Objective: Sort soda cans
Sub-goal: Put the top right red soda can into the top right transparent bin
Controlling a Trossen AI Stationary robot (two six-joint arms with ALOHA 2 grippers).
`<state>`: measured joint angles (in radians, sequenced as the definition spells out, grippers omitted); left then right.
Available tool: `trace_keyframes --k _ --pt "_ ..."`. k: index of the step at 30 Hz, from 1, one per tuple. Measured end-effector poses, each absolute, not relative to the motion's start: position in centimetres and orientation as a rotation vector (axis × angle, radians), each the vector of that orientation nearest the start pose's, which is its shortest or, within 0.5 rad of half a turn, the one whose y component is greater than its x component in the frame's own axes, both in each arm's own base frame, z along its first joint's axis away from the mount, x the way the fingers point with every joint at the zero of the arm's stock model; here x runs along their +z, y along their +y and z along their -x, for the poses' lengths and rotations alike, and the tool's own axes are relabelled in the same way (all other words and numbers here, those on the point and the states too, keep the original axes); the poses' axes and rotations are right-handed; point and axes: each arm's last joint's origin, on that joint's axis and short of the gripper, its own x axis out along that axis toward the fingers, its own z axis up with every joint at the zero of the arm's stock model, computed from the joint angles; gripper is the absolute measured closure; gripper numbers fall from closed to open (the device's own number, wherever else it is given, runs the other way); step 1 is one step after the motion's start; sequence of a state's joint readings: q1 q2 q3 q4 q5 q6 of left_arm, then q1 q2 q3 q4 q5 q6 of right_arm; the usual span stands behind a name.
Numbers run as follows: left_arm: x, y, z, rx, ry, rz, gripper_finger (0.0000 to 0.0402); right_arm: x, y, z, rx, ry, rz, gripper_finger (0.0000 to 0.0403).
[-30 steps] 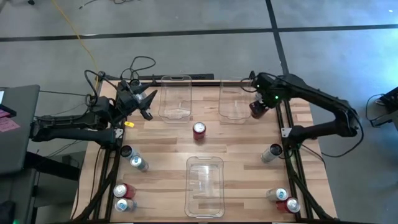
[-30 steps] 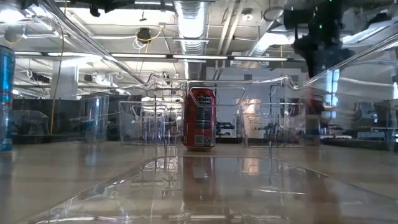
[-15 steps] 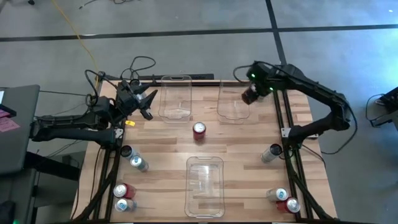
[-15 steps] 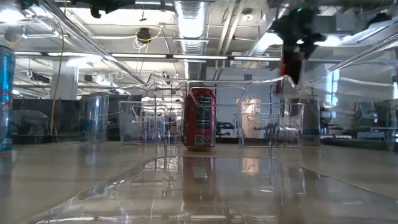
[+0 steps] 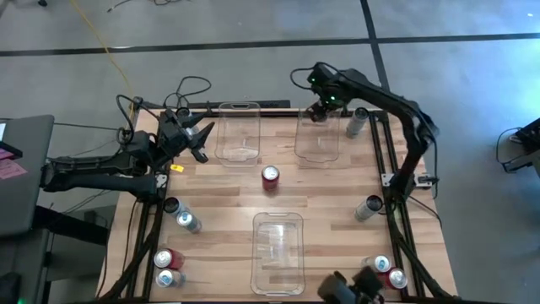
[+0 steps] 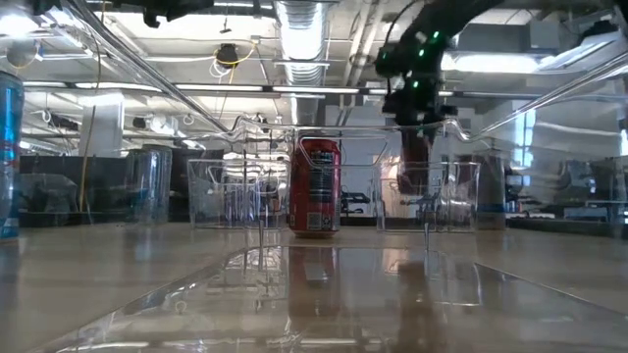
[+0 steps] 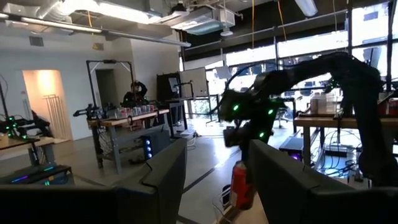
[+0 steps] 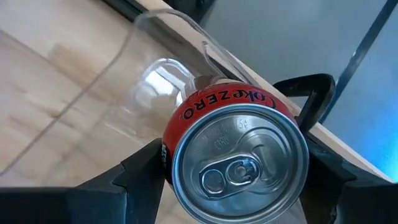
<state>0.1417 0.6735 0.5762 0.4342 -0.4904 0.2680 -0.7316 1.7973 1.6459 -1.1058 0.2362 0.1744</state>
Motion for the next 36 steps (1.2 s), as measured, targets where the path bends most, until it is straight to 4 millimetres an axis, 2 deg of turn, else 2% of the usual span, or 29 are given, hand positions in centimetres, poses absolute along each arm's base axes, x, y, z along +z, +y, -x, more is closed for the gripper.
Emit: trace_keyframes --k 5,10,14,24,36 --pt "33.5 3.5 -14.8 0.666 -0.248 -0.198 0.0230 26.5 -25.9 -27.4 -0.896 1.241 -0.499 0.0112" --pt "33.5 3.5 -14.8 0.669 -0.248 -0.211 0.0230 25.1 -25.8 -28.8 -0.859 1.256 -0.481 0.0112" --pt "33.5 3.5 -14.8 0.670 -0.250 -0.212 0.0230 24.6 -25.8 -29.5 -0.846 1.241 -0.463 0.0112" --pt "33.5 3.5 -14.8 0.670 -0.252 -0.212 0.0230 24.6 -26.2 -29.5 -0.815 1.215 -0.468 0.0107" --pt "33.5 3.5 -14.8 0.670 -0.251 -0.212 0.0230 24.8 -26.3 -29.7 -0.796 1.186 -0.455 0.0010"
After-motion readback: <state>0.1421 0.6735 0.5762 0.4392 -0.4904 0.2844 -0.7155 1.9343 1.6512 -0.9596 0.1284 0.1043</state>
